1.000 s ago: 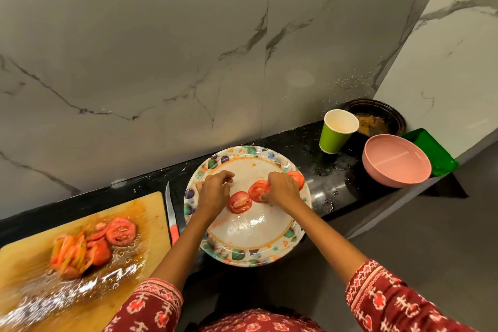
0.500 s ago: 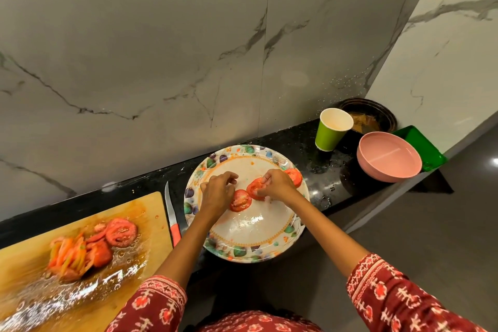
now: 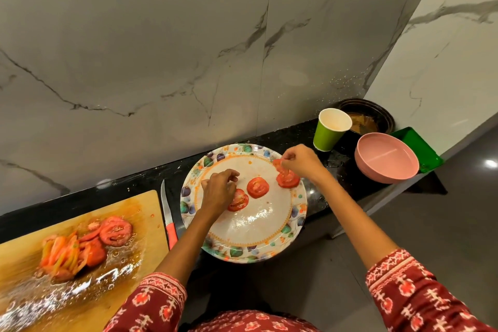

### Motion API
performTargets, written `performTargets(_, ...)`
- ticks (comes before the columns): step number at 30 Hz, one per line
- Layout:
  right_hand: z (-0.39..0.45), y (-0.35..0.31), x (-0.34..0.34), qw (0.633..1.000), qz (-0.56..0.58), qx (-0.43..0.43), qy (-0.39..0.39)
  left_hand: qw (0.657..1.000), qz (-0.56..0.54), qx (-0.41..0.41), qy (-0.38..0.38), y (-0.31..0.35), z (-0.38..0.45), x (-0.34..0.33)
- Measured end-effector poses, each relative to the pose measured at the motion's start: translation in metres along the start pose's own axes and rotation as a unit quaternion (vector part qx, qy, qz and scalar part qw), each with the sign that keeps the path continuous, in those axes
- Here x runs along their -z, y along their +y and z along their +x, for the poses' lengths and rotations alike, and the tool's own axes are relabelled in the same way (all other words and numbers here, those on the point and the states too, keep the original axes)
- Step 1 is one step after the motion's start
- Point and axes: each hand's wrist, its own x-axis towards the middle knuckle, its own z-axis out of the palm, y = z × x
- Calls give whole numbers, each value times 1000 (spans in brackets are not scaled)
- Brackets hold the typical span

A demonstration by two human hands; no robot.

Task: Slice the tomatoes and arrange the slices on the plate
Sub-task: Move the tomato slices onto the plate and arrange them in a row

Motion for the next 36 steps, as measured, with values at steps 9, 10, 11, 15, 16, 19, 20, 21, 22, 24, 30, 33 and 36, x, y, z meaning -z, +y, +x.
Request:
performTargets(9,17,24,0,999,21,-38,-22,1000,16,7,-19,11,6,-8)
performTargets(10,19,28,-3,998,-9,-55,-10,1000,16,7,-20,11,7,-9)
performTargets(11,19,31,-6,997,-36,-69,0,1000,16,9,-21,11,7,-9)
performTargets(15,19,35,-9,994,-70,-86,26,999,19,12,-25,12,10,-10)
performTargets(16,19,35,-8,993,-75,-84,30,999,23,12,-25,12,10,-10)
performTargets(19,22,32,-8,993,-79,-76,38,999,31,14,-21,10,11,-10)
performTargets(20,22,30,-8,993,-83,-77,43,999,32,13,-20,9,11,-9)
performTargets(21,22,28,-8,992,-91,-76,50,999,32,12,-18,9,12,-9)
performTargets(22,21,25,-9,991,-101,-72,59,999,34,11,-17,7,11,-8)
performTargets(24,20,22,-10,990,-107,-62,74,999,36,8,-14,5,11,-7)
performTargets(30,16,8,-28,997,-77,22,9,1000,25,3,-10,-4,7,-5)
performTargets(33,14,-2,-51,983,-136,99,-75,1000,25,-4,-10,-5,4,-3)
performTargets(36,17,-12,-66,952,-240,149,-116,1000,28,-7,-7,-4,3,1)
